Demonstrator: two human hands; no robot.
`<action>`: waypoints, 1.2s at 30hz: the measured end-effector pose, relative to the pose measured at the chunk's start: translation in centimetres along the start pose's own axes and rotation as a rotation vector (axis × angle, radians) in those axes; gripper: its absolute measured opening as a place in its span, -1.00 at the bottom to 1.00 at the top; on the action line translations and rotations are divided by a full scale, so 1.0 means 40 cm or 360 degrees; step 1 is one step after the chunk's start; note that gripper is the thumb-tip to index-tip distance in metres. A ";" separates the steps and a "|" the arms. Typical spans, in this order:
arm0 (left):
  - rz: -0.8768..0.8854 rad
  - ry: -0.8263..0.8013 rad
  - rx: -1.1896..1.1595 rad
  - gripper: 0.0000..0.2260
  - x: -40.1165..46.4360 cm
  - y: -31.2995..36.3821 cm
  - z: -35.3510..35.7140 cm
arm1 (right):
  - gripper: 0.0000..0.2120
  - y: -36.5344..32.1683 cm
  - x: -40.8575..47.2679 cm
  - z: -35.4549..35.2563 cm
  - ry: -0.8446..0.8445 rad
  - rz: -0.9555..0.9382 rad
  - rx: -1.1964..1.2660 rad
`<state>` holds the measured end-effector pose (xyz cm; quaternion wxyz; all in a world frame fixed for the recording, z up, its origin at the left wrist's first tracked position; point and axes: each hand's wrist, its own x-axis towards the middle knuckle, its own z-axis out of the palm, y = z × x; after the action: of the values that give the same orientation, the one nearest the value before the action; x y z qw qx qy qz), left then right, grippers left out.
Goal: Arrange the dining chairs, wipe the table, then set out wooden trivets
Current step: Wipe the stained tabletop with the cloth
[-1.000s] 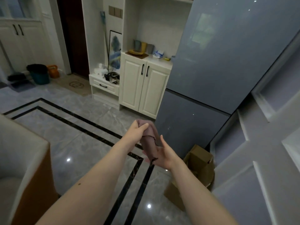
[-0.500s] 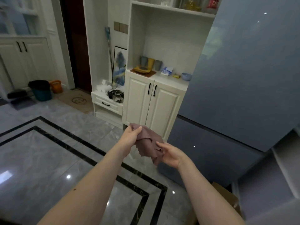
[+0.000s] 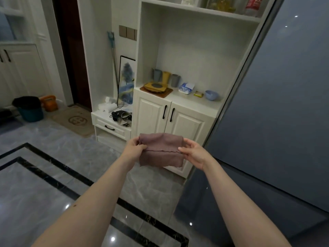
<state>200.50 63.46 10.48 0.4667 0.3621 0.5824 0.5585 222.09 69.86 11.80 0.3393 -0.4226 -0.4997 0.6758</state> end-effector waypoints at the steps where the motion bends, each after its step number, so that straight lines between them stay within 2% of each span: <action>1: 0.0040 0.0005 -0.0041 -0.74 0.057 0.014 -0.003 | -0.72 -0.018 0.046 0.005 0.0052 -0.0064 -0.0011; 4: 0.0108 -0.0014 -0.0159 -0.76 0.216 0.072 -0.018 | -0.81 -0.068 0.175 0.024 0.0197 -0.0241 -0.0048; 10: 0.0214 -0.0339 -0.0138 -0.57 0.474 0.173 -0.030 | -0.85 -0.157 0.383 0.030 0.0421 -0.0503 -0.0245; 14: 0.0322 -0.0355 -0.0136 -0.55 0.588 0.203 0.014 | -0.73 -0.197 0.476 0.010 0.0595 -0.0633 -0.0331; 17: 0.0437 -0.0362 -0.0116 -0.62 0.683 0.229 0.061 | -0.45 -0.232 0.551 -0.031 0.0652 -0.0776 -0.0413; 19: 0.0486 -0.0439 -0.0192 -0.68 0.772 0.234 0.097 | -0.39 -0.245 0.620 -0.074 0.0746 -0.0853 -0.0439; 22: 0.0534 -0.0465 -0.0081 -0.61 0.905 0.246 0.160 | -0.39 -0.278 0.722 -0.147 0.0860 -0.0863 -0.0406; 26: 0.0520 -0.0415 0.0269 -0.65 1.049 0.262 0.265 | -0.45 -0.296 0.844 -0.264 0.1033 -0.0789 -0.0269; 30: 0.0507 -0.0428 0.0443 -0.63 1.180 0.266 0.369 | -0.52 -0.315 0.944 -0.358 0.1182 -0.0750 -0.0248; 36: 0.0418 -0.0650 0.0564 -0.58 1.360 0.227 0.514 | -0.54 -0.310 1.052 -0.483 0.1442 -0.0571 -0.0280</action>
<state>202.65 122.22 13.09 0.4276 0.6149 0.5130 0.4194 222.75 117.77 11.19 0.5964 -0.6082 -0.4220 0.3103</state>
